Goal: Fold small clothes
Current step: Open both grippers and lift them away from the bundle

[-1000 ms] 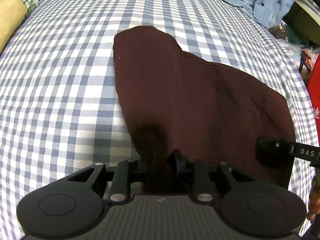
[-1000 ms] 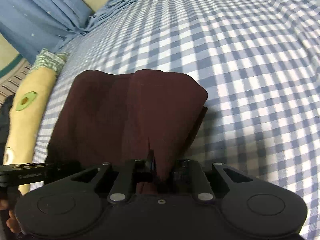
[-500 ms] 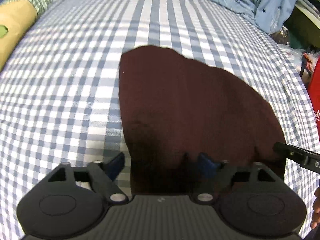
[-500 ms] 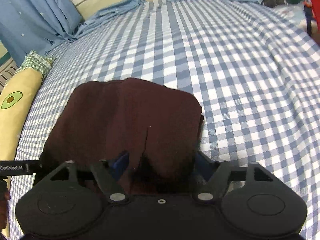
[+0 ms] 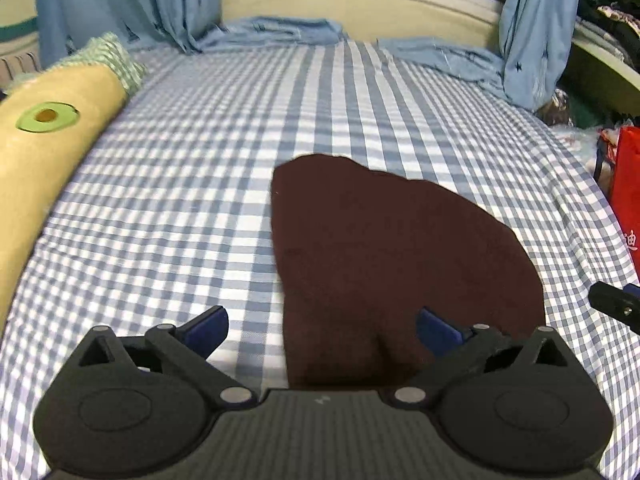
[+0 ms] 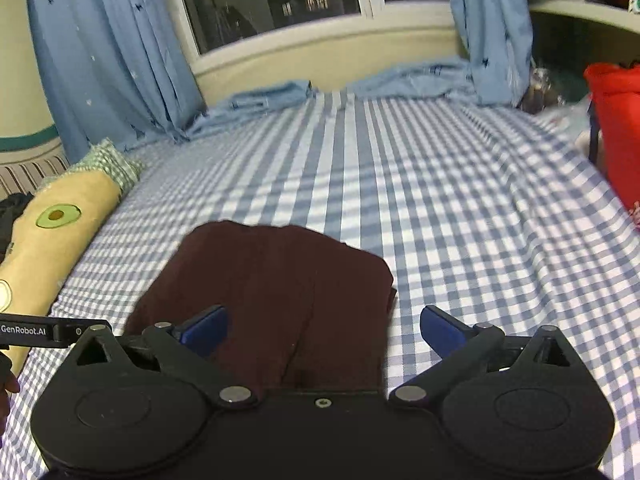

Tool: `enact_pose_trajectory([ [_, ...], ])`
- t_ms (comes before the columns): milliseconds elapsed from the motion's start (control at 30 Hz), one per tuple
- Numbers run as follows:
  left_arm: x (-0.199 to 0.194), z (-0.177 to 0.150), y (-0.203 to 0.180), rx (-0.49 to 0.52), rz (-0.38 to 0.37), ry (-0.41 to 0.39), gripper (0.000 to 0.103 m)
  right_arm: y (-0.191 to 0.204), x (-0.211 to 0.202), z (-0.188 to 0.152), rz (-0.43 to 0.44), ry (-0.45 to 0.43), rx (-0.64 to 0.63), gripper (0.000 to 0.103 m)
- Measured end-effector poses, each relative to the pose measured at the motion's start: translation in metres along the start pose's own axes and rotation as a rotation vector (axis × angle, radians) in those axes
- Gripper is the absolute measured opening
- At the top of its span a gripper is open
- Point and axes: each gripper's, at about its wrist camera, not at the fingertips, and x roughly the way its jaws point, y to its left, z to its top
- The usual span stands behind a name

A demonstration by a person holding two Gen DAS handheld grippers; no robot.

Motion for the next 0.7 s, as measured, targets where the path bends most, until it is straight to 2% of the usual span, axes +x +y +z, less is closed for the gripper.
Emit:
enact_pose_trajectory([
  [400,-0.097,-0.078,-0.003,-0.025,0.076,-0.155,0.102,0.012,-0.096,-0.053,0.014,-0.108,-0.076,0.102],
  [700,-0.145,-0.140,-0.003,-0.039,0.092,-0.216,0.102,0.019,-0.156,-0.104,0.015,-0.143,-0.119,0.102],
])
